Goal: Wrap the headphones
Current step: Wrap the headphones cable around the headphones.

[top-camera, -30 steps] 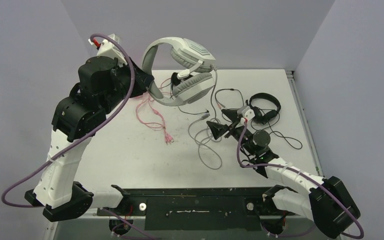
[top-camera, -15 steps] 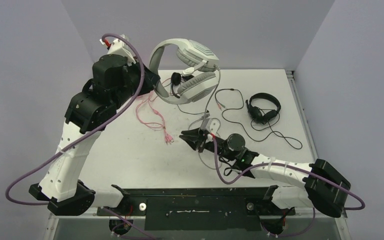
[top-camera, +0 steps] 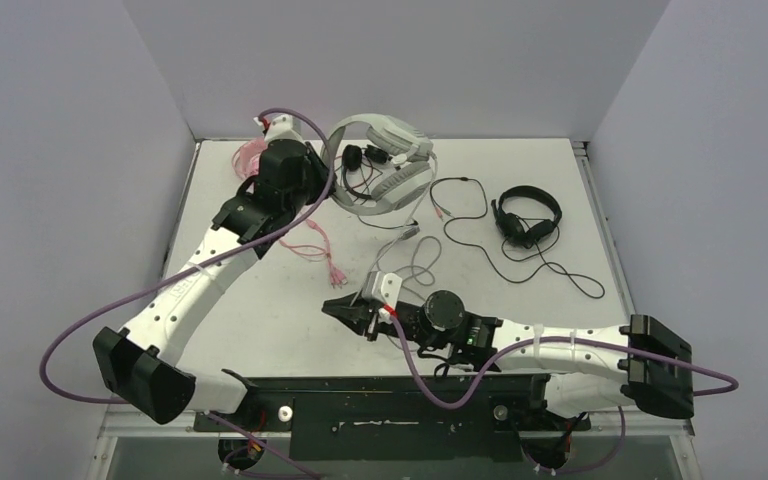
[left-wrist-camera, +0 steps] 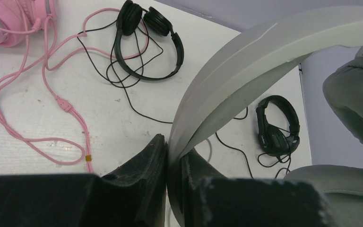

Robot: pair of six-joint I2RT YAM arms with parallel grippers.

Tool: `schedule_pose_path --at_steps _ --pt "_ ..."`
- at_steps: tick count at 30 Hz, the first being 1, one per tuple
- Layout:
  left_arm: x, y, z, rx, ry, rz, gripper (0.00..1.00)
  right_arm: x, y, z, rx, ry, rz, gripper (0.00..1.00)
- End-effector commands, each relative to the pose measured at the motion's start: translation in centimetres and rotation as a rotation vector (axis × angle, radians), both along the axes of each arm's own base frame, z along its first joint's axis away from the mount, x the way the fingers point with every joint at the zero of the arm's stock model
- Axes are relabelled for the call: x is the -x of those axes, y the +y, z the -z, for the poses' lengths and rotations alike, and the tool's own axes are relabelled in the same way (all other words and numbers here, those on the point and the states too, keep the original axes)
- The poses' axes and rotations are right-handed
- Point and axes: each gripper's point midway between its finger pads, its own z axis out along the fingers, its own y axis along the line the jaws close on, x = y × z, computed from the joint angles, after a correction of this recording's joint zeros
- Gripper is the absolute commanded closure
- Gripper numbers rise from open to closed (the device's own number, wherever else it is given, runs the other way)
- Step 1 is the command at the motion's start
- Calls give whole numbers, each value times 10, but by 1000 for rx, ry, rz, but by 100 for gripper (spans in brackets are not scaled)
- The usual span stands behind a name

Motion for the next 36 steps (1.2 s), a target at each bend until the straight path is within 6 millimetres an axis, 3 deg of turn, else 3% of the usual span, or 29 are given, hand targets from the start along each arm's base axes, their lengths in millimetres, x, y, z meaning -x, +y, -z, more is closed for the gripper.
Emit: schedule_pose_path --at_steps 1,5,9,12,16,21,23,25,28,32,36 --pt "-17 0 -77 166 -325 -38 100 3 8 -14 3 -39 -7 91" --pt "-16 -2 -49 140 -313 -16 100 -3 2 -39 -57 -31 35 91" --pt "-10 0 -17 130 -287 -12 100 -25 -14 -73 -117 -3 117 91" --pt "-8 -3 -13 166 -264 -11 100 -35 -2 -68 -40 21 59 91" --pt "-11 -14 -28 201 -277 19 100 -25 23 -48 32 61 -48 94" --pt "-13 -15 -5 172 -259 17 100 -7 33 -73 -70 94 -156 96" --pt "-14 -16 6 173 -234 12 100 3 41 -73 -47 102 -225 97" --pt "-17 -16 8 178 -206 5 100 10 51 -60 12 128 -271 99" --pt "-23 -18 -9 201 -160 -1 100 17 58 -19 101 190 -299 100" --pt "-28 -23 -59 306 -167 41 100 19 53 28 145 262 -274 99" --pt "-22 -27 -86 424 -127 96 100 11 43 55 172 291 -211 94"
